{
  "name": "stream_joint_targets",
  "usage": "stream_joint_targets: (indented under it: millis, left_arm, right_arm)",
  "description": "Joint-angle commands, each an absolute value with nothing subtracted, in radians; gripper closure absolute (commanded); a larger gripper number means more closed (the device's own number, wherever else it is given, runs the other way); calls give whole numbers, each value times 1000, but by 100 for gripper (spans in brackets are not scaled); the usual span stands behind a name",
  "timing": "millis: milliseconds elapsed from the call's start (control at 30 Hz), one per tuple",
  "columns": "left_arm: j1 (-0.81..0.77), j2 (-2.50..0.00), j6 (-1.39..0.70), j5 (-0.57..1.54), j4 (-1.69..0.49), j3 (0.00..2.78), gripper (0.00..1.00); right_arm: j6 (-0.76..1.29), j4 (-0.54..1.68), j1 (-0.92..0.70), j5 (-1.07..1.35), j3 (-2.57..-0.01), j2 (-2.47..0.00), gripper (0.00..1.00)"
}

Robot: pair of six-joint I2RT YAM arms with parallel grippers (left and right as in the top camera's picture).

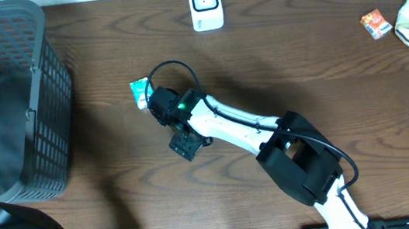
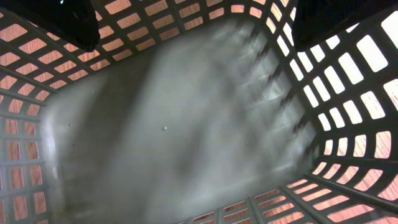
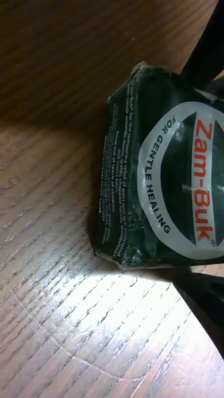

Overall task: Scan the item barcode
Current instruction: 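Grasp the Zam-Buk tin with the right gripper and lift it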

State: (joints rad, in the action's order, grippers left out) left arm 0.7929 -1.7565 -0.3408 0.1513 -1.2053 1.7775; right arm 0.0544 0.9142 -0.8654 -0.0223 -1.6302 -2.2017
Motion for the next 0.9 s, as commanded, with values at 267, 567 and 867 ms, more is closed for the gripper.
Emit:
stream_joint_targets:
  millis: [267, 567, 867]
  left_arm:
    - [796, -1762, -345, 148, -1210, 1776, 2]
    - [796, -1762, -345, 148, -1210, 1776, 2]
    - [796, -1762, -345, 148, -1210, 1776, 2]
  right_arm:
    - [172, 936, -838, 89, -1641, -2210, 41]
    - [187, 999, -794, 198, -1723, -2210, 43]
    - [215, 1034, -558, 1015, -1932, -2210, 55]
